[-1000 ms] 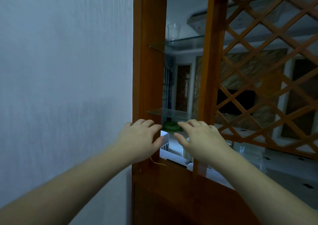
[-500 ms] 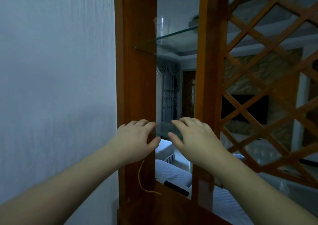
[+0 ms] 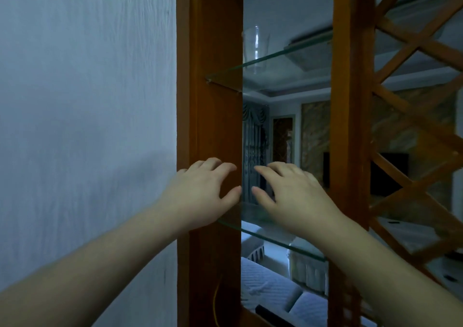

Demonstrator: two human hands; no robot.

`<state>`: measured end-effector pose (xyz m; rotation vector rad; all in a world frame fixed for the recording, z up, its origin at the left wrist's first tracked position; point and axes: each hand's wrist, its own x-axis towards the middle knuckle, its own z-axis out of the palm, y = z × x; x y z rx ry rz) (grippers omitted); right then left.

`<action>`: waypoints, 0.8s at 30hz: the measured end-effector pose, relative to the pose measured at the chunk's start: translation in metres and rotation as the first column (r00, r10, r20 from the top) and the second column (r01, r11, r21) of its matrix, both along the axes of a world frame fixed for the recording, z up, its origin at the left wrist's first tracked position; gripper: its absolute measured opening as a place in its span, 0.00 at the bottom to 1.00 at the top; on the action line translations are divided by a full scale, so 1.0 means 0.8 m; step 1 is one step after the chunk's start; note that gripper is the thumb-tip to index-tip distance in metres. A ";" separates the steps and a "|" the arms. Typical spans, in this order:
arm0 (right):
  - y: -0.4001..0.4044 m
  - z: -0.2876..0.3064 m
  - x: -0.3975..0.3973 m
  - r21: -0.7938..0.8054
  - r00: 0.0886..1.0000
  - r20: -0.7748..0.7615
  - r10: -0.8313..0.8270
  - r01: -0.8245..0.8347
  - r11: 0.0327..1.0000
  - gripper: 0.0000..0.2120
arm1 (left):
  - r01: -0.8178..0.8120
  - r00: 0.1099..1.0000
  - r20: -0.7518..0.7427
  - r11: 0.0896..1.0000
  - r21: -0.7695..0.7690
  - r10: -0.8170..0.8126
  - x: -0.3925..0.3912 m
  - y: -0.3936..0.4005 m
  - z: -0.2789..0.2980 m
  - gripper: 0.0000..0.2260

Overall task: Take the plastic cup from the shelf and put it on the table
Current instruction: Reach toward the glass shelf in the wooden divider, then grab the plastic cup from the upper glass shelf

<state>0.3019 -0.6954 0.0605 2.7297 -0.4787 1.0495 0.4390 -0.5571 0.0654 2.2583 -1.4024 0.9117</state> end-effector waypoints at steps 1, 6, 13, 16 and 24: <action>-0.001 0.005 0.010 -0.010 1.000 0.008 -0.010 0.011 1.000 0.26 | 0.026 1.000 0.016 1.000 -0.013 -0.026 0.008 0.000 0.006 0.28; 0.002 0.035 0.054 -0.095 0.993 0.084 -0.083 0.091 0.991 0.26 | 0.079 0.983 0.170 0.993 -0.090 -0.063 0.057 -0.002 0.028 0.27; 0.005 0.102 0.088 -0.219 0.975 0.174 -0.136 0.173 0.960 0.25 | 0.062 0.948 0.319 0.986 -0.155 -0.009 0.117 -0.026 0.068 0.26; 0.004 0.131 0.093 -0.261 0.964 0.231 -0.128 0.188 0.947 0.25 | 0.084 0.934 0.357 0.982 -0.169 -0.019 0.127 -0.040 0.090 0.27; -0.007 0.215 0.101 -0.251 0.953 0.303 -0.033 0.113 0.961 0.24 | 0.143 0.908 0.418 0.953 -0.266 -0.019 0.132 -0.063 0.168 0.27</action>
